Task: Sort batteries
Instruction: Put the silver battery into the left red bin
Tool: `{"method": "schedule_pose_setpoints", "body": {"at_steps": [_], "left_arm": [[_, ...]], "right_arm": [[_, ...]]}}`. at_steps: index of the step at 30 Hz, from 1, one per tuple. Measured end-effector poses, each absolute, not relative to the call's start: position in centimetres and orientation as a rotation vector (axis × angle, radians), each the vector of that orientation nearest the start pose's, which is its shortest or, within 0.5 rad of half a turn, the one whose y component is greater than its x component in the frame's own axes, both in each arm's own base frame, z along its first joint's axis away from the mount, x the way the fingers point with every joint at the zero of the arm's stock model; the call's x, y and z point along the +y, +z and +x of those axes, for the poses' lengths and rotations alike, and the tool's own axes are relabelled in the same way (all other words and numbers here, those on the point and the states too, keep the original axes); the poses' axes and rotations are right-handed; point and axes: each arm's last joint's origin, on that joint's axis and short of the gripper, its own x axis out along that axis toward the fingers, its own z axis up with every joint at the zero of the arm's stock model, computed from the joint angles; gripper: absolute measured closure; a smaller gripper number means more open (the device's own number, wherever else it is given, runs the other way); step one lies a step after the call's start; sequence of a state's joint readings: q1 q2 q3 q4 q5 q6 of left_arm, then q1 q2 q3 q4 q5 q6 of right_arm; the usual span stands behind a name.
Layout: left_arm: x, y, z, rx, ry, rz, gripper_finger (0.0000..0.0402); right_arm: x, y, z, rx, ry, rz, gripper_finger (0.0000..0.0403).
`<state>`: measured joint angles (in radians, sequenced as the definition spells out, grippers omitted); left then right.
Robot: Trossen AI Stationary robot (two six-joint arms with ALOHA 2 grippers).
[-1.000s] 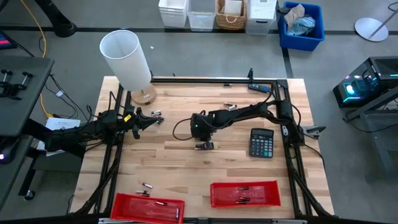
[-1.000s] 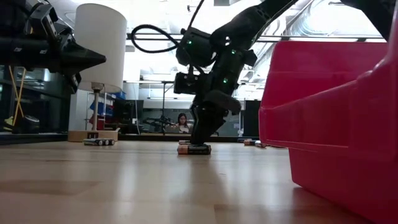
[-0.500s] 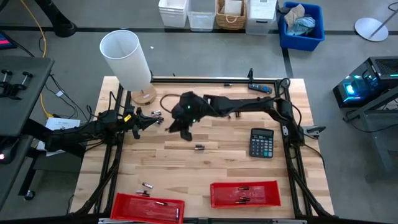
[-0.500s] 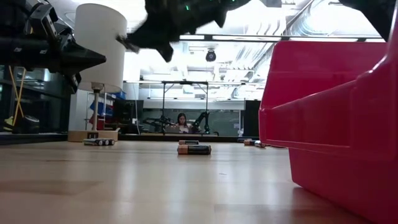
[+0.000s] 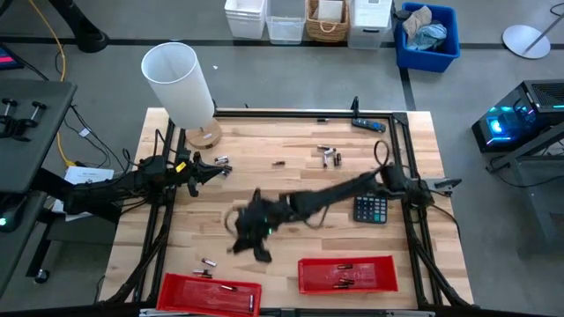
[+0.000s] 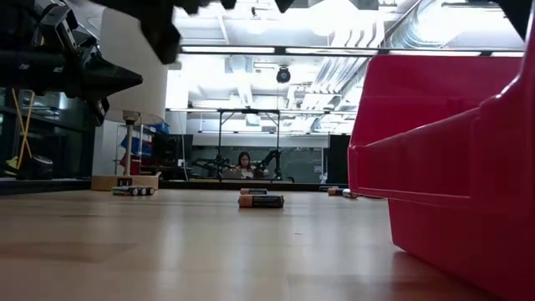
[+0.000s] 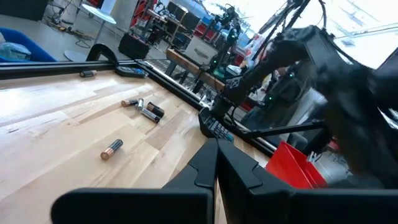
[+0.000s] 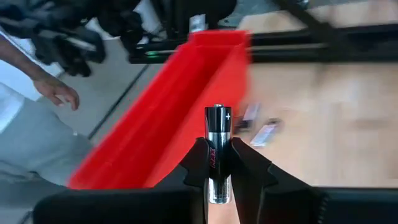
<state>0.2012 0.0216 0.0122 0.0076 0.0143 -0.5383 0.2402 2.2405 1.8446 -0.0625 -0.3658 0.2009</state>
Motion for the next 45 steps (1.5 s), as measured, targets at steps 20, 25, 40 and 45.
{"method": "schedule_pose_setpoints", "body": {"at_steps": [20,25,40,45], "left_arm": [[1.9,16.7,9.6,-0.049,0.183,-0.537,0.0401],[1.9,16.7,9.6,-0.049,0.183,-0.537,0.0401],[2.5,18.5,9.3,-0.332,0.295,-0.77,0.0401],[2.8,22.2,9.5,-0.495,0.313,-0.71,0.0401]], "right_arm": [[23.6,22.1,47.3,0.503,0.614,0.348,0.0276],[22.7,21.9,47.7,0.527,0.593,0.349,0.0238],[4.4,38.3,45.8,0.585,0.194,0.036,0.0249],[-1.5,43.4,42.4,0.514,-0.044,-0.059,0.0254]]}}
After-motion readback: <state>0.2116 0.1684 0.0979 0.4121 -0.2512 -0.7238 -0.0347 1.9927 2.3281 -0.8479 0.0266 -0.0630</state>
